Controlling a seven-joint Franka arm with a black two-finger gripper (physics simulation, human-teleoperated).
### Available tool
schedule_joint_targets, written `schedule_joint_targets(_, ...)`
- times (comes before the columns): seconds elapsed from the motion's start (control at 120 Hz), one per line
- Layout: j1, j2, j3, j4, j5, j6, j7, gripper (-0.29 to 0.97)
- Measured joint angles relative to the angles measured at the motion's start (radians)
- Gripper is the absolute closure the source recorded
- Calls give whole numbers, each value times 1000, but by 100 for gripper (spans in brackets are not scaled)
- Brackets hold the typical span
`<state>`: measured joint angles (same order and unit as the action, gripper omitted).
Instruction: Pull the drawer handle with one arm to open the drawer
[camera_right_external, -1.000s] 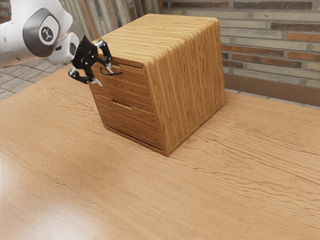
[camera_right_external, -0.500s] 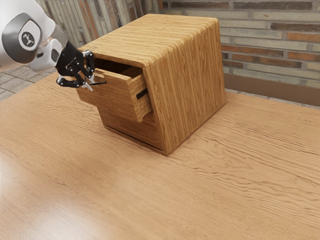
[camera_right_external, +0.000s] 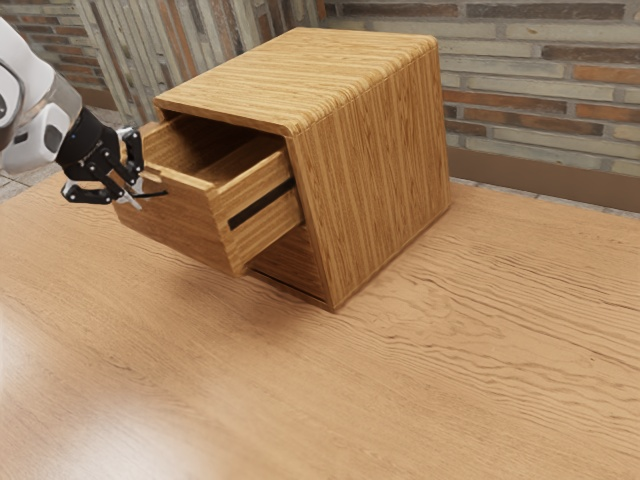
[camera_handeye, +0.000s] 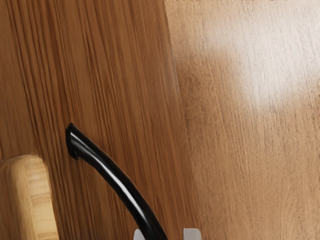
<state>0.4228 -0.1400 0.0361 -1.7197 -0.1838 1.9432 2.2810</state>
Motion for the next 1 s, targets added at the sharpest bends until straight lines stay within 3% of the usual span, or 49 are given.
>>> schedule_joint_targets(0.2, -29, -82, 53, -75, 14, -13, 1, 77)
schedule_joint_targets(0.633, -17, -259, 72, -237, 20, -10, 13, 77)
schedule_joint_targets(0.783, -23, -279, 73, -257, 36, -8, 16, 80)
schedule_joint_targets(1.0, -33, -281, 73, -262, 45, -12, 17, 72)
